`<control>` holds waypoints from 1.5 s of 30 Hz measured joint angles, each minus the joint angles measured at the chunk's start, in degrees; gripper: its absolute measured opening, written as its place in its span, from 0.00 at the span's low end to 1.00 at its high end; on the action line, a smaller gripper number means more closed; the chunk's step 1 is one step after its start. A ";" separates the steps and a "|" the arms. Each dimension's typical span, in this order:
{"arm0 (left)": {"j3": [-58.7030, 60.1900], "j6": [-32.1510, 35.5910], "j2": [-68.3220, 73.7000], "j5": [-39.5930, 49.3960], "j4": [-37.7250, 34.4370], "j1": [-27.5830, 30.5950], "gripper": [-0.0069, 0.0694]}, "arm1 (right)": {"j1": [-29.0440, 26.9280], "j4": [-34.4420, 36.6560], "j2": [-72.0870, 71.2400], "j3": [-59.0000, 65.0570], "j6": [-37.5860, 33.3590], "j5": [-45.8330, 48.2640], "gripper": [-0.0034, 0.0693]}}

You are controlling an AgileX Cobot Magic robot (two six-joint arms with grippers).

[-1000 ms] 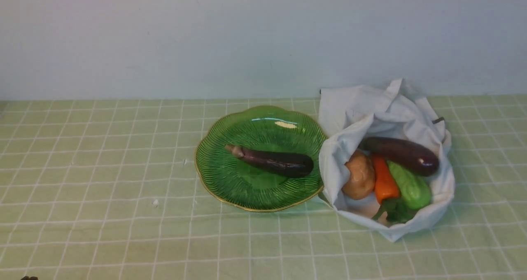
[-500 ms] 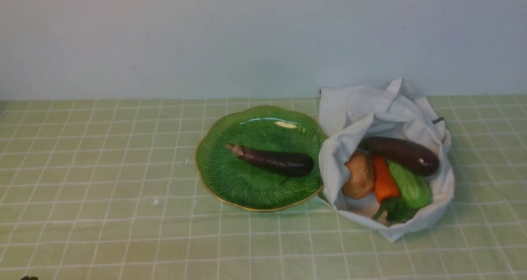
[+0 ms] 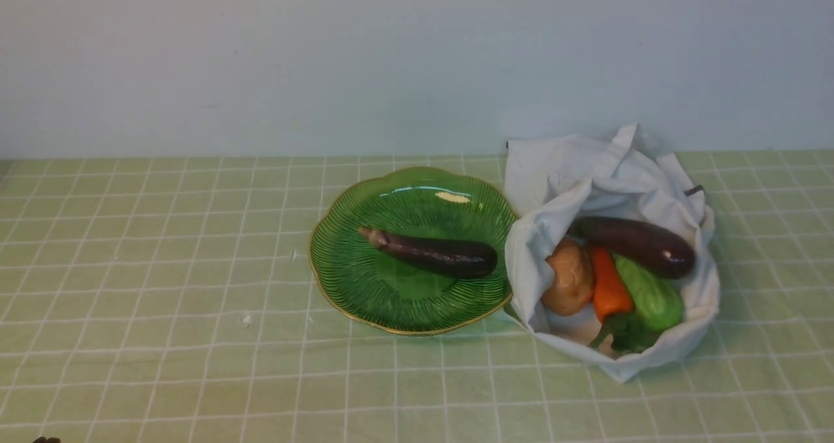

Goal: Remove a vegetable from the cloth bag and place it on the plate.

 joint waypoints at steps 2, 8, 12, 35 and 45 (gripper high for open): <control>0.00 0.00 0.00 0.00 0.00 0.00 0.08 | 0.00 0.05 -0.55 0.00 0.00 0.88 0.03; 0.00 0.00 0.00 0.00 0.00 0.00 0.08 | -4.12 -4.35 -5.50 4.87 4.87 1.71 0.03; 0.00 0.00 0.00 0.00 0.00 0.00 0.08 | -8.61 -7.71 -8.76 10.97 7.91 3.26 0.03; 0.00 0.00 0.00 0.00 0.00 0.00 0.08 | -18.27 -9.88 -16.33 22.56 12.14 7.43 0.03; 0.00 0.00 0.00 0.00 0.00 0.00 0.08 | -18.27 -9.88 -16.33 22.56 12.14 7.43 0.03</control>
